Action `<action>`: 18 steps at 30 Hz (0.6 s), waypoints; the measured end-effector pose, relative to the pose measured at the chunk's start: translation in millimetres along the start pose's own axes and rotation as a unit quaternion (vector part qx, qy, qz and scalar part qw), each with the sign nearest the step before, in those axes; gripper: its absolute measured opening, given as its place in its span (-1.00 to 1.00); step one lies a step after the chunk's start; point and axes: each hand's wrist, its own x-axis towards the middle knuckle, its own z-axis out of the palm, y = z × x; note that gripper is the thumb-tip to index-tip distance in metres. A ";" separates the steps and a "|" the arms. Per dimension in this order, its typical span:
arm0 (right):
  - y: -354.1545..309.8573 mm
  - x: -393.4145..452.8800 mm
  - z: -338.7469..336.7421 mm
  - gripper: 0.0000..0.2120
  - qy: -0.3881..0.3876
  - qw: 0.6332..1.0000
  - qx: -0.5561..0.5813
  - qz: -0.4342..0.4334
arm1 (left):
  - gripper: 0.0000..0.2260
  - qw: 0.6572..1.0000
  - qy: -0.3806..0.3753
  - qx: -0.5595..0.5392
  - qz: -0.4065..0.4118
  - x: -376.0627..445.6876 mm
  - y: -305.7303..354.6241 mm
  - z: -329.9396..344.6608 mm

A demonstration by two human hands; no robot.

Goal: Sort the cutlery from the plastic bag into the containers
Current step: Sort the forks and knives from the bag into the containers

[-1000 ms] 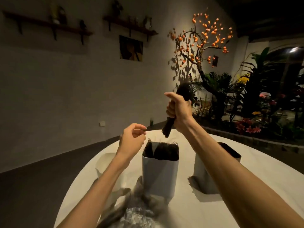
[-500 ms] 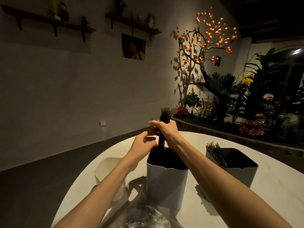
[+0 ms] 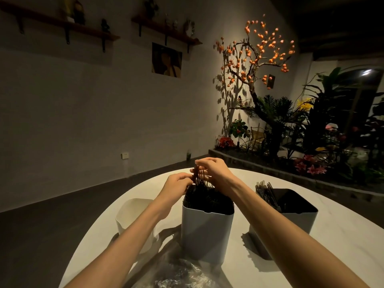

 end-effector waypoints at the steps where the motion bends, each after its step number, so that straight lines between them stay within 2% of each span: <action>1: 0.0 -1.8 -0.8 -0.76 -0.003 1.000 0.001 0.011 | -0.74 1.000 -0.001 0.001 -0.002 0.5 -0.3 -0.5; 9: -1.6 -4.7 -10.2 -0.74 -0.026 0.997 0.030 0.071 | -0.82 0.999 -0.038 0.013 -0.034 7.1 -3.5 1.0; 10: -1.6 -4.2 -10.0 -0.76 -0.029 0.996 0.031 0.073 | -0.79 0.998 -0.046 0.003 -0.042 7.1 -1.9 1.9; 13: -2.6 -2.8 -8.3 -0.77 -0.027 0.995 0.056 0.082 | -0.39 0.993 -0.087 -0.041 -0.075 16.3 0.8 2.8; 14: -2.6 -1.8 -8.9 -0.73 -0.024 0.993 0.071 0.093 | -0.35 0.989 -0.114 -0.039 -0.080 20.1 2.0 3.7; 16: -4.5 -2.8 -11.0 -0.69 -0.029 0.989 0.095 0.112 | -0.42 0.983 -0.166 -0.015 -0.081 24.6 5.9 7.1; 18: -8.4 -6.1 -13.3 -0.70 -0.038 0.985 0.120 0.119 | -0.46 0.979 -0.186 0.012 -0.084 29.0 7.8 9.9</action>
